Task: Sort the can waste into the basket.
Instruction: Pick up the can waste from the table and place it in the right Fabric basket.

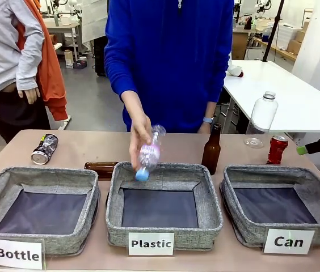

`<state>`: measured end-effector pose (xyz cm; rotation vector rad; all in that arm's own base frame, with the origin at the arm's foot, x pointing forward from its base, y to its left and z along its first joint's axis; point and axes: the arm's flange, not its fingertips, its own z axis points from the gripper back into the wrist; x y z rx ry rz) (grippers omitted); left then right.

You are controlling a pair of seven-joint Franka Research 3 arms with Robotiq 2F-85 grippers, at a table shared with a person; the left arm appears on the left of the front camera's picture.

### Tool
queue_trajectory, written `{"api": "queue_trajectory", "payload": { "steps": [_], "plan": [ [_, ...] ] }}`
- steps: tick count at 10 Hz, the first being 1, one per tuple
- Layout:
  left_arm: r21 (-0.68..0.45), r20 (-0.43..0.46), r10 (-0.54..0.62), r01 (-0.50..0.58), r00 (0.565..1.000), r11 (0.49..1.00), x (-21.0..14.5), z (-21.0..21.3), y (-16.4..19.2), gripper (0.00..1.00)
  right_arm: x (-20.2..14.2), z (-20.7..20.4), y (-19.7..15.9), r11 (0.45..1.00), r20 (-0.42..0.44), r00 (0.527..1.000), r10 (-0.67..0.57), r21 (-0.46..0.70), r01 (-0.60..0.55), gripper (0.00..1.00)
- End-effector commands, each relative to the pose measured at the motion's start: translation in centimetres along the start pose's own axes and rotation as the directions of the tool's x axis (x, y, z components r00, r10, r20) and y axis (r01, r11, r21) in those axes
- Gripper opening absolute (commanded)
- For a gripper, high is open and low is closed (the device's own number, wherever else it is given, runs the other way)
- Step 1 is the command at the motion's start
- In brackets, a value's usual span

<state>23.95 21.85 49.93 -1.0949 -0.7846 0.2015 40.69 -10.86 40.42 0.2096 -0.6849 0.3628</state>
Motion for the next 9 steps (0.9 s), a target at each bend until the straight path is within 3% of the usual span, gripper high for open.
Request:
{"api": "queue_trajectory", "payload": {
  "steps": [1,4,9],
  "plan": [
    [-0.017,0.009,-0.022,0.022,1.0,1.0,0.2,0.0,0.0,1.0,0.6,-1.1,-3.6,0.991,-0.003,0.999,0.05,0.128,-0.049,1.0],
    [-0.017,0.009,-0.022,0.022,1.0,1.0,0.2,0.0,0.0,1.0,0.3,-3.3,-5.8,0.955,0.095,0.981,0.167,0.231,-0.185,1.0],
    [-0.017,0.009,-0.022,0.022,1.0,1.0,0.2,0.0,0.0,1.0,-0.6,-7.3,-9.8,0.921,0.228,0.964,0.139,0.328,-0.211,1.0]
  ]
}}
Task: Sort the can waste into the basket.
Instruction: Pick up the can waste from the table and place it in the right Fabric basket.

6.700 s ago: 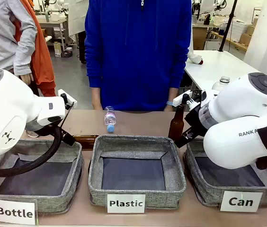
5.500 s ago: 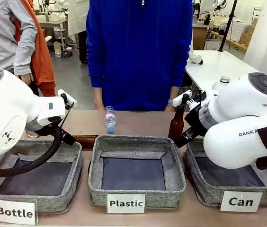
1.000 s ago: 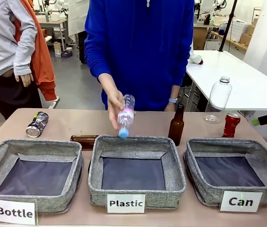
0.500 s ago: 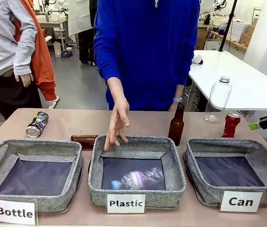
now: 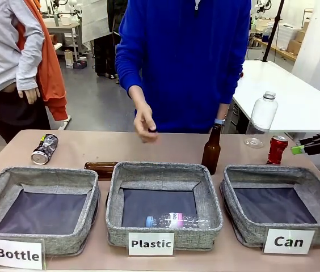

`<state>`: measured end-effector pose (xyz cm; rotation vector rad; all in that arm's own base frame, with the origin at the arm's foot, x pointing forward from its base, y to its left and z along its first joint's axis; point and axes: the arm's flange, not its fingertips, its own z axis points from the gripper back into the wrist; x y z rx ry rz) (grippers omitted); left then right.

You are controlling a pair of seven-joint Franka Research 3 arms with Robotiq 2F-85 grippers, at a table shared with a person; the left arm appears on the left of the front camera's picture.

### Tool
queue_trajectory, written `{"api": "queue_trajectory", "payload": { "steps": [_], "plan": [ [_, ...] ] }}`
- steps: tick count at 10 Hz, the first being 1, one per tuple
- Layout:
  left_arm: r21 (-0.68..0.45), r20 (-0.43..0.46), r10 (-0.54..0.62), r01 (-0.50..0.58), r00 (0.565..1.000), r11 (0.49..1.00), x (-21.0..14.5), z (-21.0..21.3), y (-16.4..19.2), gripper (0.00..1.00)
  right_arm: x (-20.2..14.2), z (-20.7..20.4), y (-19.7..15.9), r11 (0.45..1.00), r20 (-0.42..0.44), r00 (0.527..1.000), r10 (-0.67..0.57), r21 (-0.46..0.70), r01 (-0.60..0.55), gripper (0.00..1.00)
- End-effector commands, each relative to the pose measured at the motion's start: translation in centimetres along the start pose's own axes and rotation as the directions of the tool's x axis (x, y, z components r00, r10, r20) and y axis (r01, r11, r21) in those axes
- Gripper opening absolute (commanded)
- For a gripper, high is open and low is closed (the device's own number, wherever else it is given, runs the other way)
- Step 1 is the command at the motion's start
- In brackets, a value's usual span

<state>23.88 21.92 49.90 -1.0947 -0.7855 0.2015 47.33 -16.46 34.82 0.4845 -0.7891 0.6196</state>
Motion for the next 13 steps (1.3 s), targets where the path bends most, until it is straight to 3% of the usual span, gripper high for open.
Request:
{"api": "queue_trajectory", "payload": {
  "steps": [1,4,7,13],
  "plan": [
    [-0.017,0.008,-0.021,0.021,1.0,1.0,0.2,-0.1,-0.1,1.0,-0.9,-0.9,-2.2,0.998,0.079,0.996,0.029,0.055,-0.034,1.0],
    [-0.017,0.008,-0.021,0.021,1.0,1.0,0.2,-0.1,-0.1,1.0,-1.5,-2.8,-3.7,0.999,0.105,0.994,-0.023,0.041,0.019,1.0],
    [-0.017,0.008,-0.021,0.021,1.0,1.0,0.2,-0.1,-0.1,1.0,-1.1,-5.3,-5.2,0.997,0.078,0.994,-0.073,0.046,0.069,1.0],
    [-0.017,0.008,-0.021,0.021,1.0,1.0,0.2,-0.1,-0.1,1.0,-0.1,-8.0,-5.0,0.992,0.047,0.997,-0.064,0.115,0.059,1.0]
  ]
}}
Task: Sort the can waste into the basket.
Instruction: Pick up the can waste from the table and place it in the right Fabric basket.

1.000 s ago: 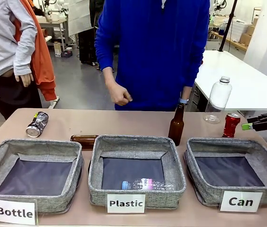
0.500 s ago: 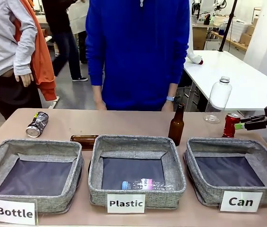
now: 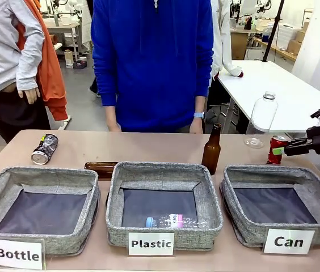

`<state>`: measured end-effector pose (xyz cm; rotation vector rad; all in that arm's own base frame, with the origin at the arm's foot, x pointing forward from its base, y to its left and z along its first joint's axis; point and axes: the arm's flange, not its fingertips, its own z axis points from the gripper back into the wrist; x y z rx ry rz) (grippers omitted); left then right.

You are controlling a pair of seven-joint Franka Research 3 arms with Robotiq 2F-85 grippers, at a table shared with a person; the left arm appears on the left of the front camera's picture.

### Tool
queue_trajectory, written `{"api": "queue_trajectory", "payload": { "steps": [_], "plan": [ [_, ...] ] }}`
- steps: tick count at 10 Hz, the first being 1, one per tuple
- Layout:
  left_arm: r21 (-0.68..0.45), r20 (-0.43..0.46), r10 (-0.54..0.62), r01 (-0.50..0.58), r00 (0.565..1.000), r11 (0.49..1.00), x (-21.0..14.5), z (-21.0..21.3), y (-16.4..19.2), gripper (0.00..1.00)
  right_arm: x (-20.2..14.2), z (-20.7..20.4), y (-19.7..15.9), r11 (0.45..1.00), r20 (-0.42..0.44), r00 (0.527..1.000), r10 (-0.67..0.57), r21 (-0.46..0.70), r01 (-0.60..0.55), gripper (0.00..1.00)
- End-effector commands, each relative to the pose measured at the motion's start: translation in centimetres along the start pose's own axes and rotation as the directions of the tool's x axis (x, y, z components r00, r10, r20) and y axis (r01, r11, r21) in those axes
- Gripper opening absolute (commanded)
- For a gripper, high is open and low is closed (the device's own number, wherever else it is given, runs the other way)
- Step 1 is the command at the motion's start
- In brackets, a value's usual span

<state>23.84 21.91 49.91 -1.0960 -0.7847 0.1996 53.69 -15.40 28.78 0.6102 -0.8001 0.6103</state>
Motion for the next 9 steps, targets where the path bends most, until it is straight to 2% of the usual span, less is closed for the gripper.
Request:
{"api": "queue_trajectory", "payload": {
  "steps": [1,6,7,8,9],
  "plan": [
    [-0.015,0.009,-0.021,0.021,1.0,1.0,0.21,-0.08,-0.07,1.0,0.69,-1.0,-0.5,1.0,-0.007,1.0,-0.021,0.022,0.021,1.0],
    [-0.015,0.009,-0.021,0.021,1.0,1.0,0.21,-0.08,-0.07,1.0,0.43,-1.51,-0.54,0.998,0.049,0.998,-0.03,0.052,0.027,1.0],
    [-0.015,0.009,-0.021,0.021,1.0,1.0,0.21,-0.08,-0.07,1.0,0.47,-1.46,-0.53,0.997,0.054,0.998,-0.014,0.073,0.011,0.82],
    [-0.015,0.009,-0.021,0.021,1.0,1.0,0.21,-0.08,-0.07,1.0,0.52,-1.44,-0.47,0.997,0.036,0.999,-0.023,0.078,0.02,0.41],
    [-0.015,0.009,-0.021,0.021,1.0,1.0,0.21,-0.08,-0.07,1.0,0.52,-1.45,-0.52,0.997,0.03,0.999,-0.028,0.077,0.025,0.23]
  ]
}}
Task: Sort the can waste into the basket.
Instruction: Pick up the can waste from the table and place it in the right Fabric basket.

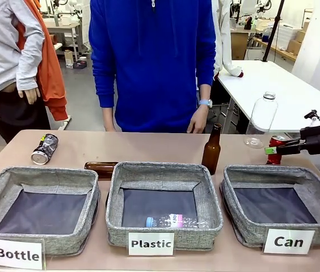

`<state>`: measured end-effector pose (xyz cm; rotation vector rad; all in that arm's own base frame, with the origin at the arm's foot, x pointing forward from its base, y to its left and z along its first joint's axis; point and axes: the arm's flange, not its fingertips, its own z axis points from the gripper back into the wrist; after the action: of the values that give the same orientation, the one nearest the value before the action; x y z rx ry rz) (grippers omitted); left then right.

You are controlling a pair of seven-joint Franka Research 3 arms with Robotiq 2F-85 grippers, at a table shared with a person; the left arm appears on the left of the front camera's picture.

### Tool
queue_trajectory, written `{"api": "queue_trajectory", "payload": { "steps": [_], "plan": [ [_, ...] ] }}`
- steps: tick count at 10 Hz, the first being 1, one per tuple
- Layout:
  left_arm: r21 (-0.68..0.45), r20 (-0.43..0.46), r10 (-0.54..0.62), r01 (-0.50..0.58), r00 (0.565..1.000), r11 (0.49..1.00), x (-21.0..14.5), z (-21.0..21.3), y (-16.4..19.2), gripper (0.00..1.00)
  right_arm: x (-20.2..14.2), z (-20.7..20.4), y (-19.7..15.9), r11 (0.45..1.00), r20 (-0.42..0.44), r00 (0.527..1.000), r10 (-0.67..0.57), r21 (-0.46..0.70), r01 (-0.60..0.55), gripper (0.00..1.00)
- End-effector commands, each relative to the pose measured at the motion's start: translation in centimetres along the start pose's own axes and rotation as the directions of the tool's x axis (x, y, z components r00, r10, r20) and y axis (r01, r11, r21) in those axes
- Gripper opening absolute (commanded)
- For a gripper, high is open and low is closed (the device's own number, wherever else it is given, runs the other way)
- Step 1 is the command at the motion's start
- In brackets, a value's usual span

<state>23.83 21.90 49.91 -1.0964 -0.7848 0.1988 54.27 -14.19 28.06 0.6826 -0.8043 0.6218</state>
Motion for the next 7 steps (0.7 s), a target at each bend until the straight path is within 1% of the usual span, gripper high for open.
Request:
{"api": "queue_trajectory", "payload": {
  "steps": [1,2,3,5,6,7],
  "plan": [
    [-0.014,0.01,-0.02,0.02,1.0,1.0,0.2,-0.1,-0.1,1.0,0.4,0.1,-0.8,1.0,0.011,1.0,-0.019,0.021,0.019,0.35],
    [-0.014,0.01,-0.02,0.02,1.0,1.0,0.2,-0.1,-0.1,1.0,0.4,0.2,-0.8,1.0,0.014,1.0,-0.021,0.023,0.021,0.0],
    [-0.014,0.01,-0.02,0.02,1.0,1.0,0.2,-0.1,-0.1,1.0,0.4,0.3,-0.8,1.0,0.012,1.0,-0.021,0.018,0.021,0.0],
    [-0.014,0.01,-0.02,0.02,1.0,1.0,0.2,-0.1,-0.1,1.0,0.4,1.4,-0.6,1.0,0.044,0.999,-0.006,0.015,0.005,0.0],
    [-0.014,0.01,-0.02,0.02,1.0,1.0,0.2,-0.1,-0.1,1.0,0.5,3.2,-0.6,0.999,0.063,0.998,-0.002,-0.04,0.004,0.0],
    [-0.014,0.01,-0.02,0.02,1.0,1.0,0.2,-0.1,-0.1,1.0,0.5,7.0,-0.4,0.991,0.107,0.994,0.008,-0.135,0.006,0.0]
  ]
}}
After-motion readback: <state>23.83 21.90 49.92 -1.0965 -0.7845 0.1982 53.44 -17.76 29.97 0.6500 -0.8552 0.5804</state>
